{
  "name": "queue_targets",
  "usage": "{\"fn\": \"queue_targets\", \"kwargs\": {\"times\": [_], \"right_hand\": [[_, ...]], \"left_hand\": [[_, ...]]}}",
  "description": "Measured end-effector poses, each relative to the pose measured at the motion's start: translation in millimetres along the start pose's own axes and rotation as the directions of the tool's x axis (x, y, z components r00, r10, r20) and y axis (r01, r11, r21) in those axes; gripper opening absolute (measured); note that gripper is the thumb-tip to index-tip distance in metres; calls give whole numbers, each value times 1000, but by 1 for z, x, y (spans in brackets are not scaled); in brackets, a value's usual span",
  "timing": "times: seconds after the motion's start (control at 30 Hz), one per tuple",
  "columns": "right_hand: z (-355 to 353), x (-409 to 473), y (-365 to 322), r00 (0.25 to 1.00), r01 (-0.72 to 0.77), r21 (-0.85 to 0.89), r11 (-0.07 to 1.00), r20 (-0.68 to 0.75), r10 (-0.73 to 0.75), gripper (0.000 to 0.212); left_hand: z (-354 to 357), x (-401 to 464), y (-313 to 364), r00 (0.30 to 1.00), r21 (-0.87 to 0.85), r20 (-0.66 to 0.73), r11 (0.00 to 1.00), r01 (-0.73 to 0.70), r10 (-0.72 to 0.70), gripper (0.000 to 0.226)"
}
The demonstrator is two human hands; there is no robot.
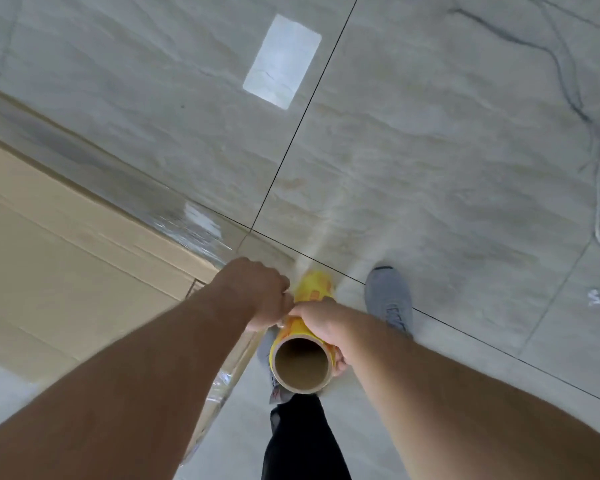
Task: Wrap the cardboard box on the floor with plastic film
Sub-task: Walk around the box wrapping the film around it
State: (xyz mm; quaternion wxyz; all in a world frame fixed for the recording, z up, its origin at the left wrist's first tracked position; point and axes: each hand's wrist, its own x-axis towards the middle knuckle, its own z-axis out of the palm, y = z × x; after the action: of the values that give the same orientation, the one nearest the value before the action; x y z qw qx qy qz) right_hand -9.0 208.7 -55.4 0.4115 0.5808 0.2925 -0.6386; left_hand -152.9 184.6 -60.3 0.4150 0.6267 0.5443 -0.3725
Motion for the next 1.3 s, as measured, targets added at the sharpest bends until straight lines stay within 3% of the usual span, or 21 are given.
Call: {"fn": "queue_targets", "kwargs": {"times": [0.07,0.17,0.23,0.33,0.43,0.53,0.7,0.8,0.87,0.93,1.03,1.17,1.23,1.3], "right_hand": [[5,8,20,996,-72,274,959,-35,85,89],[10,16,46,996,-84,554,828,14,92,65],[22,20,53,997,-81,672,736,64,51,53],[40,21,49,997,-61,709,703,71,16,57],[40,32,63,1000,-2,615,789,8,-4,85],[22,41,84,991,67,318,946,-133,-25,90],[11,-17,47,992,64,-132,989,-102,-78,63],[23,-24,24,989,105,-183,978,-85,-122,48],[31,-5,30,991,129,-161,979,3,-130,42],[36,13,48,991,113,-44,993,-66,-116,36],[34,35,81,994,51,367,929,-110,-11,56],[36,22,109,998,-70,695,716,48,51,86],[47,28,118,992,-105,828,551,128,-3,76],[60,34,123,988,-102,887,451,144,-59,68]], "left_hand": [[0,0,4,1000,23,14,1000,13,-13,35],[2,6,6,999,49,34,999,11,-13,43],[4,10,7,999,70,49,997,13,-17,45],[5,15,5,998,81,65,997,21,-26,52],[7,15,4,998,92,57,996,6,-11,55],[8,12,4,1000,117,17,993,-24,22,54],[15,2,5,975,201,-160,972,-124,157,41],[21,-1,3,961,188,-211,973,-138,177,28],[18,1,2,964,200,-215,973,-113,156,26],[15,2,6,968,200,-212,975,-95,137,25],[15,2,9,971,192,-217,980,-59,101,25],[19,6,8,969,185,-231,982,-48,91,23],[22,11,5,970,164,-228,985,-51,88,26],[25,14,2,972,152,-221,987,-44,77,31]]}}
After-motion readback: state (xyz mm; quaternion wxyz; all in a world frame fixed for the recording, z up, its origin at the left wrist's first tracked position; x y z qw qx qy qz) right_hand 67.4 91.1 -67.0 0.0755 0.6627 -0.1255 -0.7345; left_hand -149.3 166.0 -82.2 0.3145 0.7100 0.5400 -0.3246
